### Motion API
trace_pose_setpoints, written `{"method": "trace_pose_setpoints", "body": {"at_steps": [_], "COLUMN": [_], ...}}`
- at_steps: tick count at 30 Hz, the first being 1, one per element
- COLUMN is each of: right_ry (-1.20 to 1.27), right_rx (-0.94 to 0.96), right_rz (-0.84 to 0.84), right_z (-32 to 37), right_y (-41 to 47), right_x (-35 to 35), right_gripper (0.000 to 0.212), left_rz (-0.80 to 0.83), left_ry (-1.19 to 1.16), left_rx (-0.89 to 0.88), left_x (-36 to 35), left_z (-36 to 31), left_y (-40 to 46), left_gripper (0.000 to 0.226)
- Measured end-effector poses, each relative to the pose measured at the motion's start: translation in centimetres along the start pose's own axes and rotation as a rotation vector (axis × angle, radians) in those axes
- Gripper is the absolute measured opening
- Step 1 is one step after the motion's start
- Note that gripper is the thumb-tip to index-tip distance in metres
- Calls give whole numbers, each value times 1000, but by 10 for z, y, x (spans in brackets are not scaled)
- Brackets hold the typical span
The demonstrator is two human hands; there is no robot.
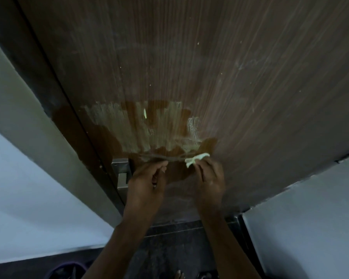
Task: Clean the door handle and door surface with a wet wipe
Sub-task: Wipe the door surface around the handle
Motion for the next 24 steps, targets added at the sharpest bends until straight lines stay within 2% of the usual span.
{"method": "trace_pose_setpoints", "body": {"at_steps": [2,5,9,11,14,15,20,22,24], "right_ry": [-13,-59,3,-95,-207,-225,-106,-46,-27], "right_rx": [30,147,117,145,121,123,240,222,218], "right_rz": [17,-96,-146,-26,240,256,-59,-100,-64], "right_z": [3,25,34,30,15,13,46,45,38], "right_y": [-1,16,30,18,-9,-13,16,24,20], "right_x": [-3,12,20,2,-35,-39,-5,2,-6], "right_gripper": [22,11,11,11,17,17,10,10,9], "left_rz": [-7,-24,-37,-38,-35,-33,-25,-14,-15], "left_ry": [-2,12,9,28,31,32,38,42,50], "left_rx": [-4,-10,6,9,25,23,27,53,90], "left_x": [1,1,1,1,1,0,5,7,10], "left_z": [0,0,4,5,5,5,-1,0,5], "left_y": [0,-1,-4,-5,-6,-6,-6,-6,-7], "left_gripper": [25,24,23,23,23,23,20,17,16]}}
Point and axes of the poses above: each hand's wrist, its own y-axis towards the middle knuckle, its own x-axis out of the back of the hand, z = x × y, the point moved 8 cm from there along y, towards the middle knuckle, and after that the axes turned 14 degrees about z, right-handed, at the moved point
